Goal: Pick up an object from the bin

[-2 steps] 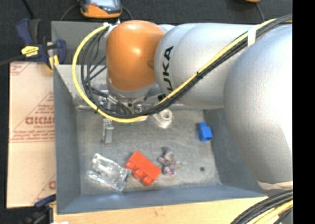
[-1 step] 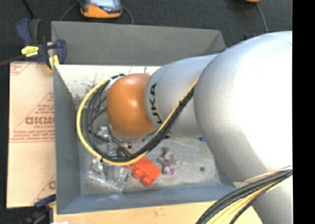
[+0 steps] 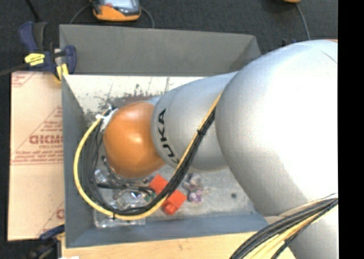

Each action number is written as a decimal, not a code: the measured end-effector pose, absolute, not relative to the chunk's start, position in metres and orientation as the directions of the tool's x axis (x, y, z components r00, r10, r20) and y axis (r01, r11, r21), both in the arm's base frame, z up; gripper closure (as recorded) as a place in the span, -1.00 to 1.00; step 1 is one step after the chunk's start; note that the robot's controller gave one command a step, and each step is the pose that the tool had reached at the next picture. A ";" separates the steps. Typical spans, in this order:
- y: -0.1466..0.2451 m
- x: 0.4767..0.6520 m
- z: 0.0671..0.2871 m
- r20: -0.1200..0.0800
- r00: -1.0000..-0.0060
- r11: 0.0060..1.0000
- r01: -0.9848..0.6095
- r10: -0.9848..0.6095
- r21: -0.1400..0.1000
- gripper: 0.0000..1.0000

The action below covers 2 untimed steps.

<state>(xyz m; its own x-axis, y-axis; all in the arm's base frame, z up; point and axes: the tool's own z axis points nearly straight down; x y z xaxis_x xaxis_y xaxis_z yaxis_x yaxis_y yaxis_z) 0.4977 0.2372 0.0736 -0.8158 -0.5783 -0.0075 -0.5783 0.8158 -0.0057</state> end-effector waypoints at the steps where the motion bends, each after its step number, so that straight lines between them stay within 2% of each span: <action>1: 0.230 0.490 0.199 -0.010 -0.901 0.901 -0.434 -0.434 0.001 -1.00; 2: 0.161 0.492 0.148 0.002 -0.775 0.775 -0.632 -0.632 -0.002 -1.00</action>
Offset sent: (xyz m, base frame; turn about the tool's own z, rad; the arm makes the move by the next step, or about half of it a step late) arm -0.0102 -0.0085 0.1204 0.1694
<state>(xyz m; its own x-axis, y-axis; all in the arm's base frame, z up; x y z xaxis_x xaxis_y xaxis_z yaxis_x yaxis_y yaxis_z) 0.4922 0.1609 0.1476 -0.7748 -0.6322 0.0017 -0.6322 0.7748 -0.0020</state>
